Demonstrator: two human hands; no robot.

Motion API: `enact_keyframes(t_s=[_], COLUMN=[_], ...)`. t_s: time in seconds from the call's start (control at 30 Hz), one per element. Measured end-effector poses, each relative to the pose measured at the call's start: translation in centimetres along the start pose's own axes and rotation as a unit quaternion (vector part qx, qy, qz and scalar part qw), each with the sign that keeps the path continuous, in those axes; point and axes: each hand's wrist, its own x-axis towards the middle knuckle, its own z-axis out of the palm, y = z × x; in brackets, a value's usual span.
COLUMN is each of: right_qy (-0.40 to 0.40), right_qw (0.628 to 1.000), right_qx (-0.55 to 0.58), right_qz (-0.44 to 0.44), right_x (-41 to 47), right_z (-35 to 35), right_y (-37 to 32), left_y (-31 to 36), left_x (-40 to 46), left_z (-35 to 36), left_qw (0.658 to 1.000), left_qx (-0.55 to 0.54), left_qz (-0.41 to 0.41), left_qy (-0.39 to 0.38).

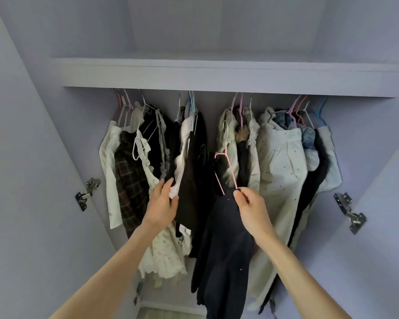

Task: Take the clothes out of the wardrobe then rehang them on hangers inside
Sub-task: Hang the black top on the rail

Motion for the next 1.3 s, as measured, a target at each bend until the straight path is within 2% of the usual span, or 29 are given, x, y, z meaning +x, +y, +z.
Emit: enact_keyframes(t_s=[0.13, 0.27, 0.37, 0.5, 0.7, 0.8, 1.07, 1.17, 1.3], right_qy=[0.015, 0.014, 0.027, 0.028, 0.101, 0.106, -0.011, -0.006, 0.047], right_qw=[1.0, 0.999, 0.998, 0.998, 0.99, 0.991, 0.997, 0.998, 0.998], right_qx=[0.002, -0.016, -0.017, -0.032, 0.0, 0.003, -0.078, -0.054, -0.033], right_qz=[0.017, 0.027, 0.045, 0.054, 0.095, 0.084, -0.008, -0.032, -0.011], right_x=[1.1, 1.6, 1.6, 1.8, 1.7, 1.8, 5.9, 8.5, 13.7], right_z=[1.7, 2.0, 1.8, 0.9, -1.3, -2.3, -0.4, 0.3, 1.2], right_y=[1.1, 2.4, 3.4, 4.1, 5.4, 5.3, 2.2, 0.0, -1.2], left_y=[0.5, 1.8, 2.8, 3.8, 2.7, 1.4, 0.9, 0.7, 0.1], left_x=[5.6, 9.6, 11.0, 11.6, 11.9, 11.5, 11.7, 11.8, 12.0], left_z=[-0.4, 0.9, 2.3, 3.0, 2.2, 1.8, 0.7, 0.7, 1.0], left_qw=[0.996, 1.0, 0.999, 0.999, 0.995, 0.993, 0.998, 0.998, 0.997], left_qx=[0.056, -0.027, -0.024, 0.038, -0.028, -0.024, 0.013, 0.024, 0.022], left_qz=[0.066, 0.016, -0.003, -0.011, 0.002, 0.01, 0.0, -0.003, 0.01], left_qy=[0.033, -0.001, -0.028, 0.025, 0.096, 0.112, 0.068, 0.065, 0.07])
